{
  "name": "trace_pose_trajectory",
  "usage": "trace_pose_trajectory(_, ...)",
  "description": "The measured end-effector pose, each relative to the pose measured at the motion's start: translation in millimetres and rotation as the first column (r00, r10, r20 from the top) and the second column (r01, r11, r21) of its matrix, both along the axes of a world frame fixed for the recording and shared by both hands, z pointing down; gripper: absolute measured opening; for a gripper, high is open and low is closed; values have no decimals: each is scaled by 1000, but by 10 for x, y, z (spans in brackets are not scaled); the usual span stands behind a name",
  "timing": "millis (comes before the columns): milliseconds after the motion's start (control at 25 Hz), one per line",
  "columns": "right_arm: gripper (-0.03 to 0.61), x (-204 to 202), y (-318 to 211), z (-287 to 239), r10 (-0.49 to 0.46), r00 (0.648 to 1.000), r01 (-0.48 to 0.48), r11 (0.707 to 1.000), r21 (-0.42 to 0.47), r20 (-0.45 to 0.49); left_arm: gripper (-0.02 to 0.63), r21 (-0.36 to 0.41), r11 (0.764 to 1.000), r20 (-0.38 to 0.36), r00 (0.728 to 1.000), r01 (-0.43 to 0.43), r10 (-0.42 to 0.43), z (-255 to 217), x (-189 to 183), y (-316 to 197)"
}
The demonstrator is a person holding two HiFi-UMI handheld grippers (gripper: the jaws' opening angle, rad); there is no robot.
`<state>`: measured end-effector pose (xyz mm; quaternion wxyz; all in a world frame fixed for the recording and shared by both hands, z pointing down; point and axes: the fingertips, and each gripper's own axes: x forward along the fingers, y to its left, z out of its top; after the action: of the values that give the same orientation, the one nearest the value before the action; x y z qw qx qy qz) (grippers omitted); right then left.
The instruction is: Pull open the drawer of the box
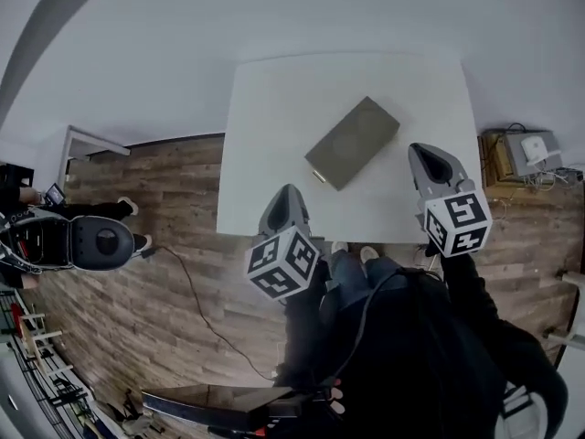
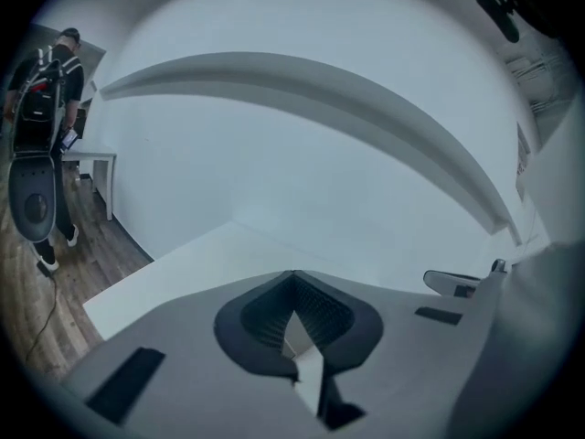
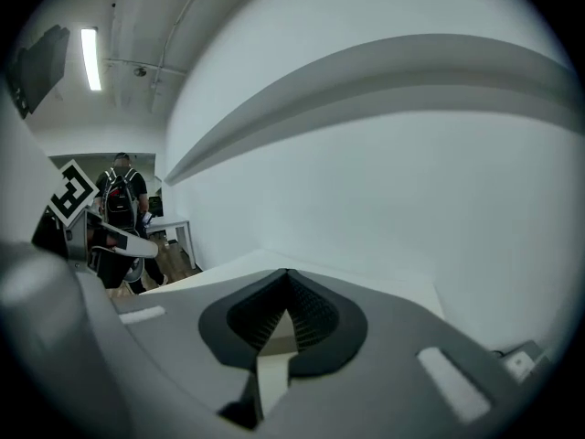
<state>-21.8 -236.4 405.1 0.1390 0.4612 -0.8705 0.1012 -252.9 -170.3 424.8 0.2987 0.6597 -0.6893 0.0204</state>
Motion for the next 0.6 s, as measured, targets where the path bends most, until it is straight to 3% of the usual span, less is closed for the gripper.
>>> trace_pose_trajectory(160,-8,-41,-84,36,78,997,-77,997,-20,17,-5,-50,993,-7,995,-103,102,132,-54,-290)
trace_pose_trajectory(280,-9,-161,-130,175,102,995,-102,994,-47,8,-5,-114,978,-56,984,-173,168,400,-52,-438)
trace_pose_trajectory(440,-9,-426,-143,527,90,994,-97,989,-110,-65,-5,-204,959,-177,971,-196,161,908,-117,-534)
trace_pose_trajectory(600,-9,-693,-125,864,45,991,-66,984,-168,-126,-5,-309,913,-339,928,-267,156,1479,-53,-514)
